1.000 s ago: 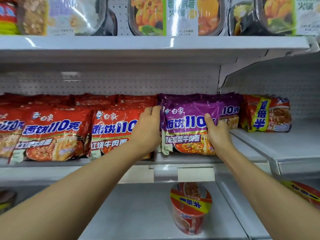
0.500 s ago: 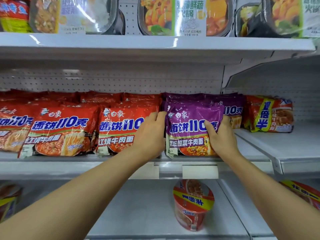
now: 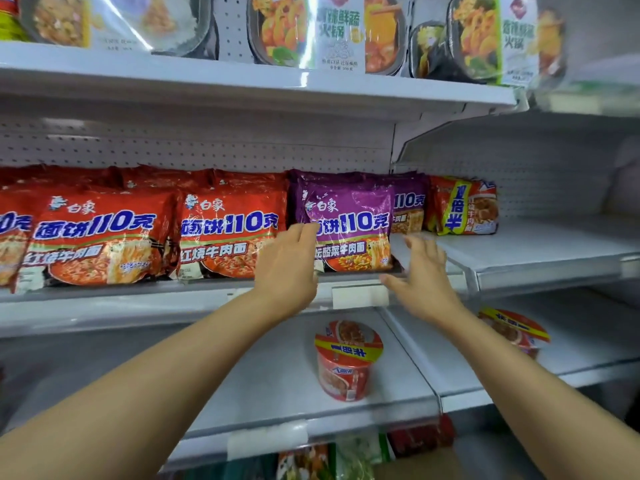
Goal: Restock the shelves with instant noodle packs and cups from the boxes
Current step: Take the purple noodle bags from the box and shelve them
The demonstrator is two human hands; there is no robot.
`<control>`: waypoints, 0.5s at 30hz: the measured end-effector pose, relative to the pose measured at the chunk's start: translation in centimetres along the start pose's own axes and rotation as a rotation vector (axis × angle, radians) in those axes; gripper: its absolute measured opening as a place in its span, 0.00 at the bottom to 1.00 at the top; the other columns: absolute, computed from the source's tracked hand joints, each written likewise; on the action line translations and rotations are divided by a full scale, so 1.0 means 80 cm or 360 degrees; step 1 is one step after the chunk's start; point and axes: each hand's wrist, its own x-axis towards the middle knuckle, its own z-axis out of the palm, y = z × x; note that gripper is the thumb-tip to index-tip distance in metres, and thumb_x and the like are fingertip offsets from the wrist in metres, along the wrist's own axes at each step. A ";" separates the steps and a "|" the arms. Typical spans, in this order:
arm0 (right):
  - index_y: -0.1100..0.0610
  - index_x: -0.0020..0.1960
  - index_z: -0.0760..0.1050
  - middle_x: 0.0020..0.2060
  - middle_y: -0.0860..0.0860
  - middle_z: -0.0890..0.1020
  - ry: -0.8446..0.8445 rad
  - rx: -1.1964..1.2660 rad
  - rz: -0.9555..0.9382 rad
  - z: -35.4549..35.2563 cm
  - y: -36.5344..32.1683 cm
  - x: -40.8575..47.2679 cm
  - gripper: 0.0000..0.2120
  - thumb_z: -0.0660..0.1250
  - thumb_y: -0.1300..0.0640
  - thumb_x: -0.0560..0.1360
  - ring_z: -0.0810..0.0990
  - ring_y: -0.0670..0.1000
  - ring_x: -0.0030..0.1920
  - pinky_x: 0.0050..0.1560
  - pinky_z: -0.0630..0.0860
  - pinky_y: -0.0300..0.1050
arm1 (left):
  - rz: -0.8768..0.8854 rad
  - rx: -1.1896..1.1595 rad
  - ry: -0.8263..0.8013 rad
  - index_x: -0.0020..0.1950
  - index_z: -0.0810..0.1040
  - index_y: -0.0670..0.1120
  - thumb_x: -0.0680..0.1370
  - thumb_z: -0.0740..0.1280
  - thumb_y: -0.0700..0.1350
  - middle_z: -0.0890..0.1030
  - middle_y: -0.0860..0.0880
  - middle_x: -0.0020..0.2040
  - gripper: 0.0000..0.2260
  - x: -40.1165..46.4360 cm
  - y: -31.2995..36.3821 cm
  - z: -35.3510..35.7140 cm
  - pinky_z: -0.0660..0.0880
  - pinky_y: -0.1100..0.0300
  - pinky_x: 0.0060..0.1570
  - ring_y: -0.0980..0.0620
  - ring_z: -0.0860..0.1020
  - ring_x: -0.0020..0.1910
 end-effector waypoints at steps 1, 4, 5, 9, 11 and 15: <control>0.58 0.74 0.57 0.71 0.56 0.62 -0.0045 -0.0042 0.0002 -0.002 0.000 -0.013 0.36 0.71 0.51 0.73 0.55 0.54 0.72 0.70 0.58 0.49 | 0.0002 -0.0011 -0.0019 0.72 0.62 0.45 0.74 0.69 0.39 0.68 0.45 0.69 0.29 -0.009 0.003 0.001 0.67 0.52 0.63 0.45 0.68 0.65; 0.56 0.74 0.56 0.69 0.55 0.63 -0.0142 -0.0121 -0.0010 -0.006 0.003 -0.058 0.36 0.71 0.51 0.73 0.56 0.54 0.71 0.69 0.58 0.48 | 0.0041 -0.0057 -0.0121 0.71 0.62 0.45 0.74 0.70 0.40 0.68 0.45 0.69 0.29 -0.040 0.011 0.007 0.67 0.53 0.61 0.45 0.68 0.65; 0.56 0.74 0.56 0.70 0.54 0.62 -0.0170 -0.0137 -0.0003 -0.008 0.003 -0.074 0.36 0.70 0.51 0.73 0.56 0.54 0.71 0.69 0.58 0.48 | 0.0053 -0.0081 -0.0151 0.72 0.61 0.45 0.74 0.70 0.40 0.68 0.45 0.69 0.29 -0.052 0.014 0.009 0.67 0.53 0.61 0.45 0.68 0.66; 0.56 0.74 0.56 0.71 0.54 0.61 -0.0284 -0.0246 0.0081 -0.016 0.008 -0.135 0.35 0.70 0.50 0.74 0.55 0.55 0.72 0.69 0.59 0.49 | 0.0065 -0.0131 -0.0300 0.74 0.59 0.46 0.74 0.71 0.43 0.66 0.46 0.72 0.33 -0.095 0.025 0.024 0.67 0.51 0.64 0.44 0.66 0.69; 0.56 0.75 0.55 0.72 0.54 0.59 -0.0345 -0.0276 0.0153 -0.018 0.015 -0.164 0.37 0.70 0.50 0.73 0.54 0.56 0.72 0.70 0.57 0.48 | 0.0093 -0.0152 -0.0380 0.74 0.60 0.46 0.74 0.71 0.43 0.67 0.45 0.71 0.32 -0.115 0.032 0.037 0.67 0.50 0.64 0.44 0.66 0.68; 0.56 0.74 0.56 0.71 0.55 0.59 -0.0450 -0.0279 0.0280 -0.021 0.037 -0.220 0.37 0.71 0.50 0.73 0.54 0.55 0.72 0.69 0.57 0.47 | 0.0142 -0.0270 -0.0513 0.72 0.62 0.46 0.75 0.67 0.43 0.68 0.46 0.69 0.27 -0.153 0.050 0.066 0.68 0.51 0.61 0.44 0.67 0.66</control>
